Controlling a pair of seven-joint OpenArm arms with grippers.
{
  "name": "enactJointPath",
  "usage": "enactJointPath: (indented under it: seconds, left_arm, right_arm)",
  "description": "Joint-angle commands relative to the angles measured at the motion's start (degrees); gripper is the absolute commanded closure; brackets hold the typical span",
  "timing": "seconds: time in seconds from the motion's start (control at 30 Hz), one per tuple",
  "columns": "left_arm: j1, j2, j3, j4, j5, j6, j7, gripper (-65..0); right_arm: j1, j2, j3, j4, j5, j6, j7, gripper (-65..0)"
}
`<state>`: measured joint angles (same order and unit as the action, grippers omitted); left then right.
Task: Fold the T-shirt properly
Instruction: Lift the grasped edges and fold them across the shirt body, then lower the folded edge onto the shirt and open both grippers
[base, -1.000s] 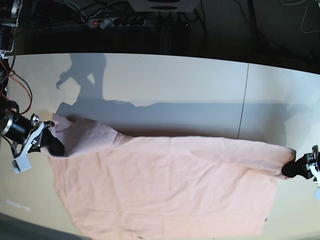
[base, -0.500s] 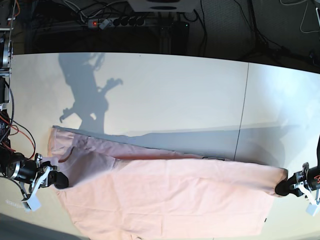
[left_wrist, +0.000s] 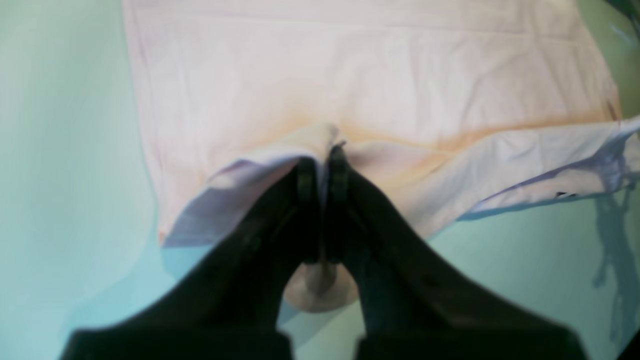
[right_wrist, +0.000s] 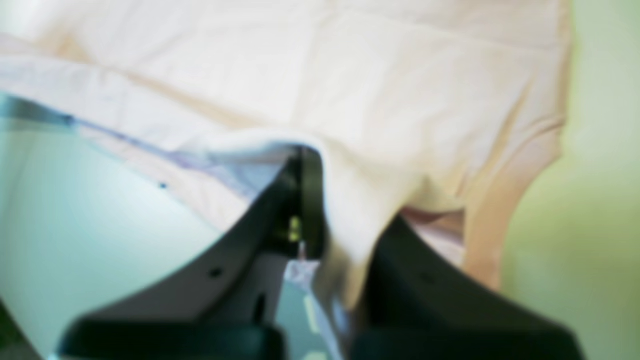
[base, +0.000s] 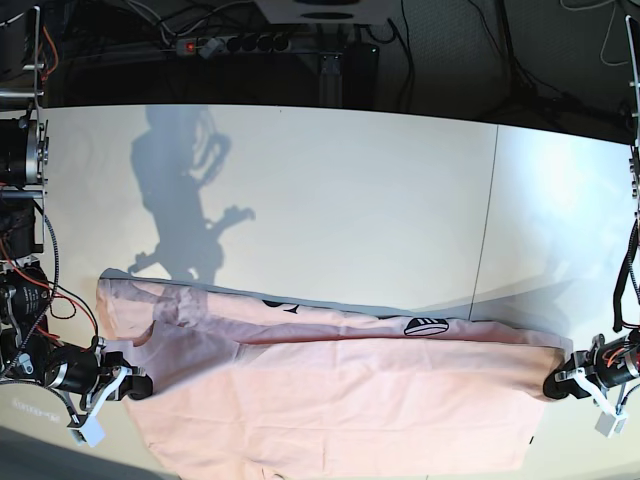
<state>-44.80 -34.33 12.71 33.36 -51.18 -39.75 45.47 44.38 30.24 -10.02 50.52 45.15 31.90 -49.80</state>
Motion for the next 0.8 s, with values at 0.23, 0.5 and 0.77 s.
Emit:
enactJointPath:
  seconds: [0.23, 0.5, 0.77]
  left_arm:
    - [-2.0, 1.5, -0.3, -5.7, 7.8, -0.3, -9.2, 0.0]
    - [-2.0, 1.8, -0.2, -6.1, 11.0, -0.3, -13.1, -14.3]
    - [-4.9, 1.6, -0.2, -6.1, 11.0, -0.3, -12.8, -41.2]
  right_arm:
    - [2.4, -2.0, 0.5, -4.4, -9.8, 3.0, 8.1, 0.0]
    - [2.4, -4.1, 0.5, -8.0, -17.5, 2.8, 14.3, 0.0]
    - [2.9, -3.7, 0.5, -7.7, -17.3, 2.4, 16.8, -44.5]
